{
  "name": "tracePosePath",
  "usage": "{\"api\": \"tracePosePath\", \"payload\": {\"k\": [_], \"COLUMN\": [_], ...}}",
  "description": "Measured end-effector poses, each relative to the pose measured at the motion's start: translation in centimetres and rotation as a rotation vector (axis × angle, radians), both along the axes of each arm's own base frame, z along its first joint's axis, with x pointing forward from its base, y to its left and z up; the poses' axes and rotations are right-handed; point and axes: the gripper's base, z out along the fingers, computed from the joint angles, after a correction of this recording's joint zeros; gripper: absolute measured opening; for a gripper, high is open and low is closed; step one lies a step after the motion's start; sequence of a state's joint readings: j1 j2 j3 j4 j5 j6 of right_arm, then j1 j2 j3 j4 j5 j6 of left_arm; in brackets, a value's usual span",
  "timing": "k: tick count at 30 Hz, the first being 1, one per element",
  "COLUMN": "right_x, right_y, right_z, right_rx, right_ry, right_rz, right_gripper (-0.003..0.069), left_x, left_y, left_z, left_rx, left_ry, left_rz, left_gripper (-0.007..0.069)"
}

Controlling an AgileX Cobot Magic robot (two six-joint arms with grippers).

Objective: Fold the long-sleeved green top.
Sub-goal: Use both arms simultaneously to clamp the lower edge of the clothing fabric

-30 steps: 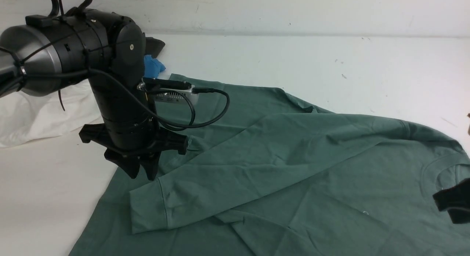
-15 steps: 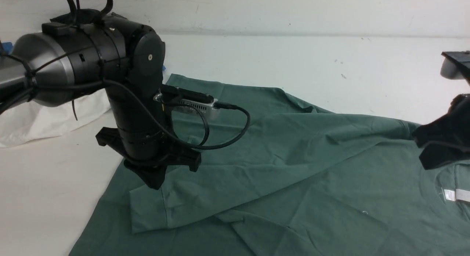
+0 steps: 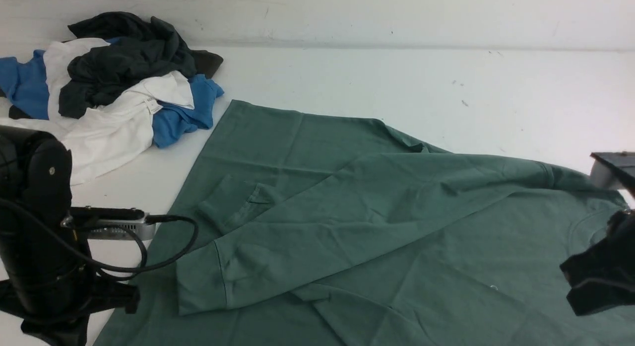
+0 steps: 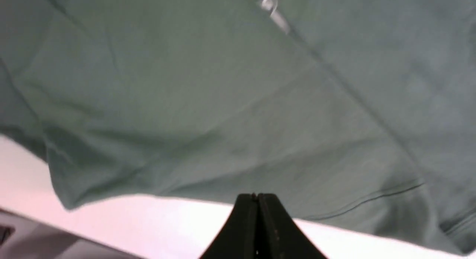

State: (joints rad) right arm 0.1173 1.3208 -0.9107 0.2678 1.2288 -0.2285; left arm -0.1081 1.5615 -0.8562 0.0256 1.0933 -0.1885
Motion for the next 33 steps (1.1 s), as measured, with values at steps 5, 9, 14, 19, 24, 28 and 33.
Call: {"api": "tracePosePath", "payload": {"k": [5, 9, 14, 19, 24, 28, 33], "right_x": [-1.0, -1.4, -1.7, -1.8, -1.8, -2.2, -2.9], "right_y": [2.4, 3.9, 5.5, 5.8, 5.8, 5.7, 6.8], "right_z": [-0.5, -0.4, -0.3, -0.3, -0.3, -0.3, -0.4], "right_rx": [0.000, 0.008, 0.037, 0.040, 0.040, 0.029, -0.007], "right_ry": [0.019, 0.005, -0.028, -0.034, -0.033, 0.001, -0.011], "right_rz": [0.117, 0.177, 0.216, 0.222, 0.224, 0.246, 0.377], "right_gripper": [-0.0009, -0.0009, -0.0009, -0.0009, -0.0009, -0.0009, -0.0003], "left_x": [0.8, 1.1, 1.5, 1.9, 1.9, 1.4, 0.4], "left_y": [-0.1, -0.1, -0.2, -0.3, -0.5, -0.6, -0.4], "left_z": [-0.4, -0.9, -2.6, -4.1, -4.2, -4.1, -2.5], "left_rx": [-0.022, -0.025, -0.027, -0.037, -0.050, -0.066, -0.061], "left_ry": [-0.093, -0.090, -0.027, 0.030, 0.048, 0.089, 0.100], "left_rz": [-0.058, -0.100, -0.116, -0.103, -0.091, -0.076, -0.080], "left_gripper": [0.0033, 0.0103, 0.0300, 0.0430, 0.0343, 0.0087, 0.0016]}}
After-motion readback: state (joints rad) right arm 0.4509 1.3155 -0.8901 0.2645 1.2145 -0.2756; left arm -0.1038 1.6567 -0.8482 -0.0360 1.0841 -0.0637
